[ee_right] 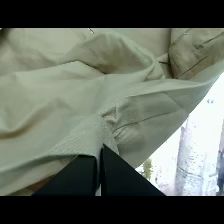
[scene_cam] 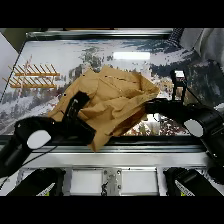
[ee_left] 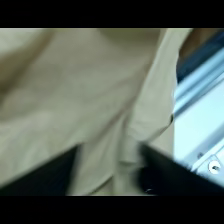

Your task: Fold the clothes and pants, and hang the long-sleeved shirts on hangers.

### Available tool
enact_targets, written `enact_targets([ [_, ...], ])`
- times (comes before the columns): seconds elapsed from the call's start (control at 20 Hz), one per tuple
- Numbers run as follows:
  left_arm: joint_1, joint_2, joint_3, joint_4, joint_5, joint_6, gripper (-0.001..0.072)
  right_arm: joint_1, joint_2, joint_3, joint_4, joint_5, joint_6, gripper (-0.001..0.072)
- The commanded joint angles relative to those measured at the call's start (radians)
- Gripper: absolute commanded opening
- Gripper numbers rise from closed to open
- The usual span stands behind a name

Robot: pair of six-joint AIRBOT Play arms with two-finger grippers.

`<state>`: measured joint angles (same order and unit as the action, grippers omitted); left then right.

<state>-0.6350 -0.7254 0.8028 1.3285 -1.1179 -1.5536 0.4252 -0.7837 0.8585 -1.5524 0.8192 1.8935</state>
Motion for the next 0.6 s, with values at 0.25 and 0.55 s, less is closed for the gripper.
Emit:
enact_targets([
  [0.25,-0.004,0.062,0.116,0.006,0.021,-0.123,0.065,0.0,-0.002,-0.001,0.012,0.002,0.0,0.0022],
  [0.55,0.0,-0.18,0.236,-0.033,0.019,-0.117,0.065,0.0,-0.002,-0.001,0.011,0.069,0.0,0.0022],
])
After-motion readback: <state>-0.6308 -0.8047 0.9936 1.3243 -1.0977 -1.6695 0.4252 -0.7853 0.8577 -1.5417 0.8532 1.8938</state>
